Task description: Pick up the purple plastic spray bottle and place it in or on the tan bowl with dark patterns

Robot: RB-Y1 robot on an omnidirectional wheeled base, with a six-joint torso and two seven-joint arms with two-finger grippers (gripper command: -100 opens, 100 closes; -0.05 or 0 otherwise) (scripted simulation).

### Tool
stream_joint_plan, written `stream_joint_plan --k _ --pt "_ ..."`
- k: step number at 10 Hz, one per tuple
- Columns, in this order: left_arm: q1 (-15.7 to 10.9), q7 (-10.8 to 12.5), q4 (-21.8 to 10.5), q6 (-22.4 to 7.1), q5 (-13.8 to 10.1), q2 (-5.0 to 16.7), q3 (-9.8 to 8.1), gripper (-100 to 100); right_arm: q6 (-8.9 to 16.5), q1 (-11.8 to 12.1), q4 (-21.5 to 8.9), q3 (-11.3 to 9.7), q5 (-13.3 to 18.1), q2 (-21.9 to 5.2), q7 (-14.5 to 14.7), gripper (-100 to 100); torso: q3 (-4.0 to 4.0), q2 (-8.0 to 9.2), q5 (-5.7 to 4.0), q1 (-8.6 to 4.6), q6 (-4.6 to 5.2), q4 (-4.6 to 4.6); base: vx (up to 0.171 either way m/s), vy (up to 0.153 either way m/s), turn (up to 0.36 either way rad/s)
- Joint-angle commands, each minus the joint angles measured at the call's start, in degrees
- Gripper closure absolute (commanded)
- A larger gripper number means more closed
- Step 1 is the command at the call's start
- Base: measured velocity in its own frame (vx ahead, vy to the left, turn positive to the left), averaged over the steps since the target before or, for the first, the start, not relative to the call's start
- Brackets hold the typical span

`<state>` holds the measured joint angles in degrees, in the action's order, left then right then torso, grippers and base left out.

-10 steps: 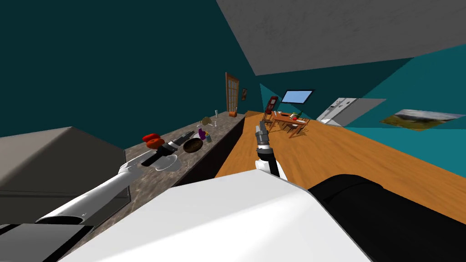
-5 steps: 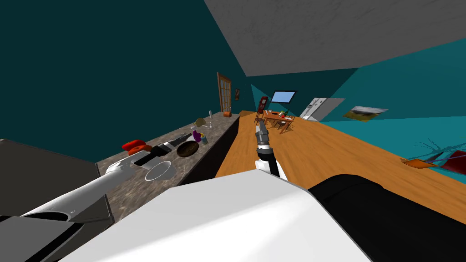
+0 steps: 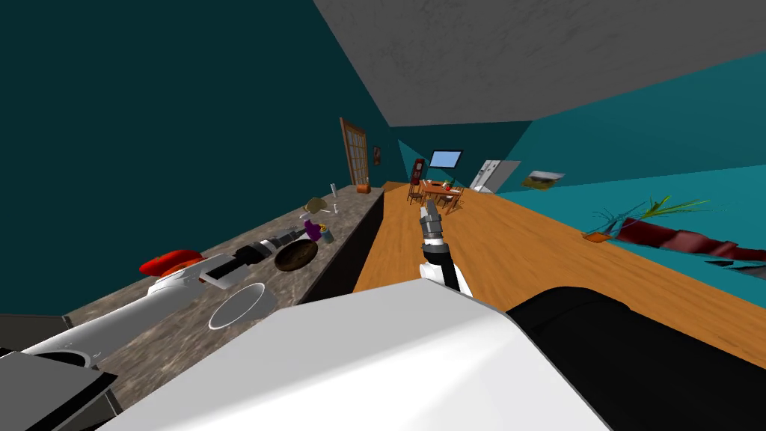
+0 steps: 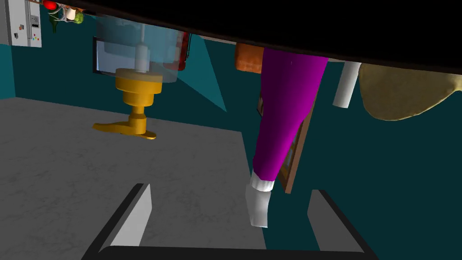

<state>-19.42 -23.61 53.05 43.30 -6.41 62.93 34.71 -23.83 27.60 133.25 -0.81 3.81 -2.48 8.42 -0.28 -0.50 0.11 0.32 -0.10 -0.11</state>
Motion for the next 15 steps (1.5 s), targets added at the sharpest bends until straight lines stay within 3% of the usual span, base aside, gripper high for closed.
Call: stream_joint_plan --k 1,2,3,4,5,6,7,8,12,13,14,15 --pt "-0.2 -1.7 -1.5 -1.1 -0.2 0.8 1.85 -100 0.0 0.0 0.0 0.0 0.0 0.0 0.0 0 0.00 0.00 0.00 0.00 0.00 0.00 0.036 0.041 -0.226" --pt "-0.5 -3.1 -3.4 -1.8 -0.3 1.0 3.68 -100 0.0 0.0 0.0 0.0 0.0 0.0 0.0 0 -0.01 -0.02 -0.01 -0.04 0.01 0.00 0.042 0.042 -0.251" --pt "-0.5 -3.1 -3.4 -1.8 -0.3 1.0 3.68 -100 0.0 0.0 0.0 0.0 0.0 0.0 0.0 0 -0.02 -0.03 -0.01 -0.04 0.00 -0.01 0.035 0.027 -0.120" --pt "-0.6 -3.9 -4.5 -2.2 -0.3 1.0 4.77 -100 0.0 0.0 0.0 0.0 0.0 0.0 0.0 0 -0.02 -0.03 -0.02 -0.10 -0.03 0.00 0.038 0.007 -0.130" --pt "-0.4 -3.5 -3.2 -2.4 -0.4 1.2 4.08 -100 0.0 0.0 0.0 0.0 0.0 0.0 0.0 0 -0.02 -0.04 -0.04 -0.17 -0.01 -0.01 0.018 0.005 -0.031" --pt "-0.4 -3.6 -3.2 -2.5 -0.4 1.3 4.19 0 0.0 0.0 0.0 0.0 0.0 0.0 0.0 0 0.01 0.02 -0.05 -0.20 -0.05 0.01 0.000 0.000 0.000" --pt "-0.4 -3.5 -3.2 -2.5 -0.4 1.3 4.17 -100 0.0 0.0 0.0 0.0 0.0 0.0 0.0 0 0.05 0.08 -0.05 -0.22 -0.04 0.02 0.000 0.000 0.000" --pt "-0.4 -3.6 -3.2 -2.5 -0.4 1.3 4.17 100 0.0 0.0 0.0 0.0 0.0 0.0 0.0 0 0.06 0.10 -0.06 -0.23 -0.05 0.03 0.000 0.000 0.000" --pt "-0.4 -3.6 -3.2 -2.5 -0.4 1.3 4.17 100 0.0 0.0 0.0 0.0 0.0 0.0 0.0 0 0.07 0.12 -0.05 -0.24 -0.05 0.02 0.000 0.000 0.000" --pt "-0.4 -3.6 -3.2 -2.5 -0.4 1.3 4.17 0 0.0 0.0 0.0 0.0 0.0 0.0 0.0 0 0.07 0.12 -0.05 -0.24 -0.05 0.02 0.000 0.000 0.000" --pt "-0.4 -3.6 -3.2 -2.5 -0.4 1.3 4.17 100 0.0 0.0 0.0 0.0 0.0 0.0 0.0 0 0.07 0.12 -0.05 -0.23 -0.05 0.02 0.000 0.000 0.000" --pt "-0.4 -3.6 -3.2 -2.5 -0.4 1.3 4.17 0 0.0 0.0 0.0 0.0 0.0 0.0 0.0 0 0.07 0.12 -0.05 -0.23 -0.05 0.02 0.000 0.000 0.000"
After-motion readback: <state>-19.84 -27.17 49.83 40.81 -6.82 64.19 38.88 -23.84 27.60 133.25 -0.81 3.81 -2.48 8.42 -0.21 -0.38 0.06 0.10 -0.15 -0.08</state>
